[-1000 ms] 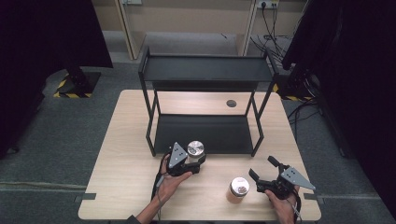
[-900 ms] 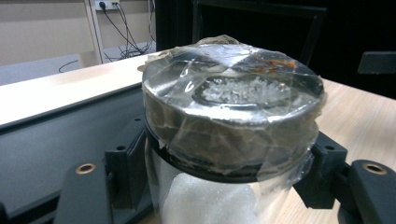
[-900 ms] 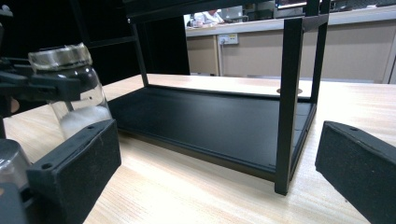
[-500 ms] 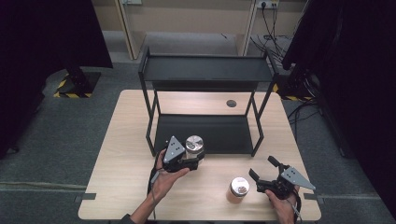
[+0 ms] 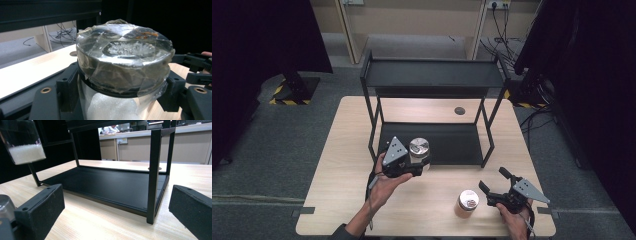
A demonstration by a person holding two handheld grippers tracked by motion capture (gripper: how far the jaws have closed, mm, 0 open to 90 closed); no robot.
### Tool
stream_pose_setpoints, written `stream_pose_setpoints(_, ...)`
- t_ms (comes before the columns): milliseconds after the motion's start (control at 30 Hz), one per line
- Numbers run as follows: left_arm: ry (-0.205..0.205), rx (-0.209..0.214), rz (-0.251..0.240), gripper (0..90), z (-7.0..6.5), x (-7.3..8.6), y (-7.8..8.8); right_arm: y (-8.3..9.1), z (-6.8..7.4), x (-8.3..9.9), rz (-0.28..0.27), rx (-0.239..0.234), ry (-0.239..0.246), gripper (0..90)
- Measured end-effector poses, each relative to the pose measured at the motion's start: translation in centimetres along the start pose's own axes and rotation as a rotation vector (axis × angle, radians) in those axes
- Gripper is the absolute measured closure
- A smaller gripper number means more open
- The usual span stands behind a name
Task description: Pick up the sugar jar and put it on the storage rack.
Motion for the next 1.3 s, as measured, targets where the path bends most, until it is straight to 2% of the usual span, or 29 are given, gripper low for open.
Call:
stream_pose_setpoints(67, -0.016, -0.002, 0.007, 31.1, 0.1, -0.6, 0.2, 0.0, 0.0, 0.0, -0.001, 0.000, 0.000, 0.4)
stream_pose_setpoints(233, -0.018, 0.003, 0.007, 31.1, 0.5, -1.8, 0.6, 0.0, 0.0, 0.0, -0.001, 0.002, -0.001, 0.4)
stream_pose_setpoints(300, -0.024, 0.003, 0.005, 31.1, 0.7, -2.7, 0.9, 0.0, 0.0, 0.0, 0.000, 0.001, -0.002, 0.4)
stream_pose_setpoints(600, -0.006, 0.033, -0.008, 31.1, 1.3, -5.4, 1.7, 0.0, -0.1, 0.0, 0.000, 0.002, -0.003, 0.4)
stream_pose_setpoints(833, -0.026, 0.035, -0.015, 31.1, 1.3, -8.2, 2.6, 0.0, -0.1, 0.0, 0.000, 0.002, -0.005, 0.4)
stream_pose_setpoints(967, -0.051, 0.023, -0.018, 31.1, 1.3, -9.9, 3.1, 0.0, -0.1, 0.0, 0.000, 0.001, -0.006, 0.4)
stream_pose_setpoints(1300, -0.056, 0.009, -0.016, 31.2, 2.1, -13.5, 4.2, 0.0, 0.0, 0.0, 0.001, -0.001, -0.004, 0.4)
Point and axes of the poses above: each handheld gripper's, and its own axes: y roughly backward along the jaws, x roughly out of its underside, z roughly to its left, the point moved 6 cm from there along -y, roughly forward along the jaws, and after that the axes turned 5 degrees about x, right-handed, at the moved point
